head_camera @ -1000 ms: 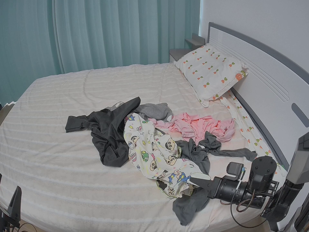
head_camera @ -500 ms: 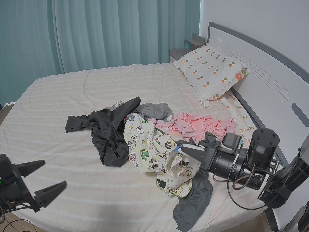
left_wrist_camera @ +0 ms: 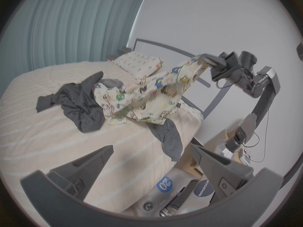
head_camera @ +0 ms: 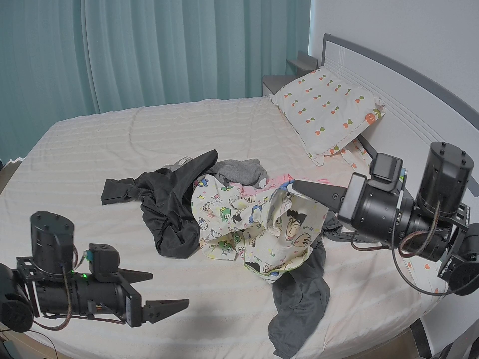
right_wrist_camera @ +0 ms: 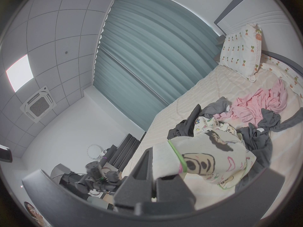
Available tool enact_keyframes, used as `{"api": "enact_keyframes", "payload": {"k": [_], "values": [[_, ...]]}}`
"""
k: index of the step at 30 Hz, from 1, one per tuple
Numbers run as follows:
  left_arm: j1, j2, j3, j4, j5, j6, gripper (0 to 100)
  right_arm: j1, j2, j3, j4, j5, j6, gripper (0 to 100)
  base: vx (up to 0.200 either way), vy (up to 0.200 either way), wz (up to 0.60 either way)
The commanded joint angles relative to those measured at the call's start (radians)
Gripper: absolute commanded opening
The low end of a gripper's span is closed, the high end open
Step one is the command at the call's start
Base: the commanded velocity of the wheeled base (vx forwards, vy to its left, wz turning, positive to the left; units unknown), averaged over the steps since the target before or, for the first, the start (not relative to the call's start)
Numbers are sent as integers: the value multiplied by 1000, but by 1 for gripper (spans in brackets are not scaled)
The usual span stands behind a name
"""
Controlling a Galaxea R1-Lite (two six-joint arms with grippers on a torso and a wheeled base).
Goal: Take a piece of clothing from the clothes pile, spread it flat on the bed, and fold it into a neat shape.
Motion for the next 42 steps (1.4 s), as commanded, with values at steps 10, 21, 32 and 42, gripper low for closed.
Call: {"api": "enact_keyframes", "payload": {"k": [10, 21, 32, 42], "values": [[-39, 617, -41, -542, 151, -14, 100, 59, -150, 76, 20, 29, 6, 0, 0, 0, 0], [-58, 818, -168, -697, 251, -40, 100, 61, -147, 64, 20, 45, 8, 0, 0, 0, 0], [-70, 1009, -427, -741, 370, -82, 100, 65, -153, 65, 20, 46, 8, 0, 0, 0, 0], [-64, 1133, -616, -756, 416, -86, 100, 59, -157, 67, 19, 45, 9, 0, 0, 0, 0]]}}
